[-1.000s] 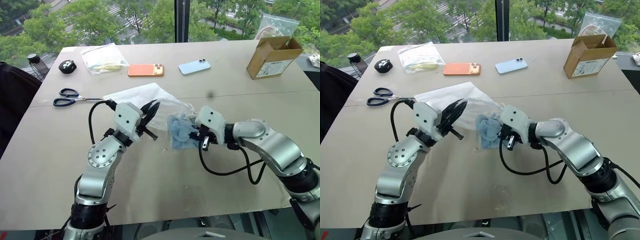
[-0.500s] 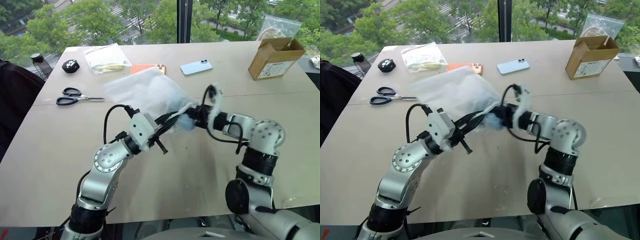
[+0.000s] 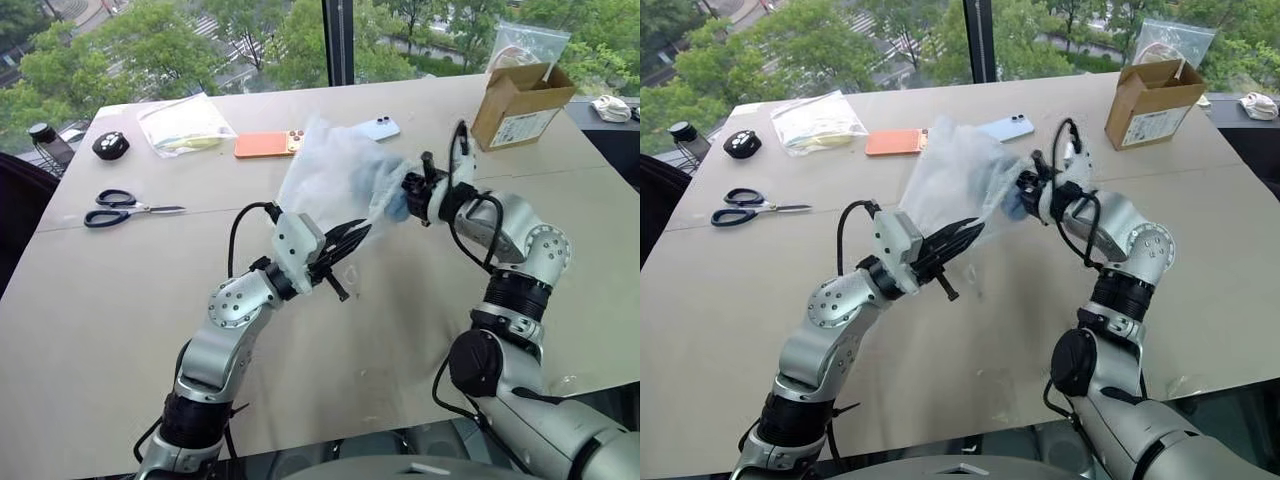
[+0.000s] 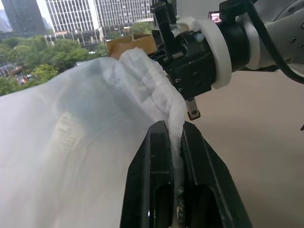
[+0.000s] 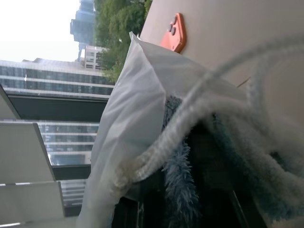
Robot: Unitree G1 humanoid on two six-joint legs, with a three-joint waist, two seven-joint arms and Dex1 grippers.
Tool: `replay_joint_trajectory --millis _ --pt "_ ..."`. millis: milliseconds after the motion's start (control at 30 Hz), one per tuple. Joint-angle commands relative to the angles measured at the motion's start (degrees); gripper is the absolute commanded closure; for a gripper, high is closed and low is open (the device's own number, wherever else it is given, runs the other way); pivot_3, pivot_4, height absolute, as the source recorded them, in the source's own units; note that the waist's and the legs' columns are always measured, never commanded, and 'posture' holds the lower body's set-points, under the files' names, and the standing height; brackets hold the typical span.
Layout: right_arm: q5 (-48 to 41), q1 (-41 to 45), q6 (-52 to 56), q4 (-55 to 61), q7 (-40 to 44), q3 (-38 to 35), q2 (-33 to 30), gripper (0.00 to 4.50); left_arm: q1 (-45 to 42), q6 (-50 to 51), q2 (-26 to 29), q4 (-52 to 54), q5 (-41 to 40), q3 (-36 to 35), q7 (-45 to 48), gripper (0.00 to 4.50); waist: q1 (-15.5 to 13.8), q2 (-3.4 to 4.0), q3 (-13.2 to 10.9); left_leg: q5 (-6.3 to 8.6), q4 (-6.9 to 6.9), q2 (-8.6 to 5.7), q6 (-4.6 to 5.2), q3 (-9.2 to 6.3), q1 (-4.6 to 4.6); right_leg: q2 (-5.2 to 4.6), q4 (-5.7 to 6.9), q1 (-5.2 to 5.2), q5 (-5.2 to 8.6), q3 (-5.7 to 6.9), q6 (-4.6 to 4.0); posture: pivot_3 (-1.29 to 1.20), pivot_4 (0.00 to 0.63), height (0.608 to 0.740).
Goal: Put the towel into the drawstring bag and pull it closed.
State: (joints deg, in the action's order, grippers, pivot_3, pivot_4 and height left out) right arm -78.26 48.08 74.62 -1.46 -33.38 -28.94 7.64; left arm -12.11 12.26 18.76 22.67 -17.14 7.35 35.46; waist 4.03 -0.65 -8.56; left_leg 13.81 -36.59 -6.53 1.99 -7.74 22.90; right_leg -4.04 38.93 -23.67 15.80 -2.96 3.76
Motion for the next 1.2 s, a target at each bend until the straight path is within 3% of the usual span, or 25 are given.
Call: replay_joint_trajectory --millis 33,100,200,433,567,700,933,1200 --pt "11.56 -7.9 -3.67 9.91 16.27 19.44 -3.63 2.44 -3.11 0.22 -2.11 -0.64 -1.87 -1.6 -1.87 4.5 -0.19 -0.05 0.28 0.0 0.01 0.01 0.0 -0.02 0.0 0.01 -0.02 0.0 0.0 0.03 0.0 0.0 0.15 0.734" --pt "21.16 -10.05 -10.05 13.63 26.22 28.84 -12.1 1.81 -4.17 0.76 -2.96 -0.4 -3.43 -2.91 -2.2 4.5 -0.69 0.05 0.22 0.01 -0.11 0.03 0.0 -0.04 0.04 -0.02 -0.04 0.03 0.01 0.29 0.01 0.0 0.15 0.734" --pt "30.19 -12.11 -18.9 15.1 36.38 35.73 -19.06 0.36 -4.82 1.63 -3.14 0.25 -4.98 -4.22 -2.18 4.5 -0.75 0.01 0.23 0.04 -0.5 -0.15 0.06 -0.05 0.14 -0.01 -0.06 0.06 -0.03 0.33 0.11 0.0 0.15 0.734" --pt "49.33 -14.74 -37.42 13.84 49.16 43.77 -28.83 0.36 -4.24 2.23 -1.11 0.79 -5.8 -5.99 -1.36 4.5 -0.92 0.0 0.23 0.04 -0.43 0.04 0.03 -0.08 0.06 -0.01 0.02 0.11 -0.04 0.35 0.1 0.0 0.15 0.734" --pt "50.82 -15.94 -37.53 12.68 50.66 42.8 -28.28 0.36 -3.93 2.47 -0.13 1.17 -6.4 -6.46 -1.17 4.5 -1.59 -0.01 0.23 0.04 -0.46 0.03 0.03 -0.02 0.06 -0.03 -0.04 0.13 -0.04 0.28 0.1 0.0 0.15 0.734" --pt "42.31 -17.05 -28.55 11.92 48.2 35.42 -21.65 0.36 -3.12 2.25 0.73 1.43 -6.06 -6.61 -0.34 4.5 -1.84 -0.04 0.24 0.04 -0.45 0.05 0.02 -0.07 0.07 -0.03 -0.05 0.13 -0.04 0.32 0.09 0.0 0.15 0.734" --pt "55.24 -18.93 -41.23 15.46 60.33 43.97 -30.1 0.36 -3.48 2.0 0.59 0.65 -6.05 -8.19 -1.28 4.5 -2.38 -0.04 0.23 0.05 -0.52 -0.02 0.02 -0.04 0.09 -0.08 -0.09 0.13 -0.04 0.32 0.1 0.0 0.15 0.734" --pt "49.58 -20.71 -40.38 17.42 66.73 36.46 -31.25 0.36 -2.45 2.63 -0.19 -0.4 -7.14 -9.38 -2.27 4.5 -2.32 -0.06 0.22 0.05 -0.5 0.01 0.02 -0.06 0.08 -0.06 -0.07 0.18 -0.05 0.33 0.09 0.0 0.15 0.734"
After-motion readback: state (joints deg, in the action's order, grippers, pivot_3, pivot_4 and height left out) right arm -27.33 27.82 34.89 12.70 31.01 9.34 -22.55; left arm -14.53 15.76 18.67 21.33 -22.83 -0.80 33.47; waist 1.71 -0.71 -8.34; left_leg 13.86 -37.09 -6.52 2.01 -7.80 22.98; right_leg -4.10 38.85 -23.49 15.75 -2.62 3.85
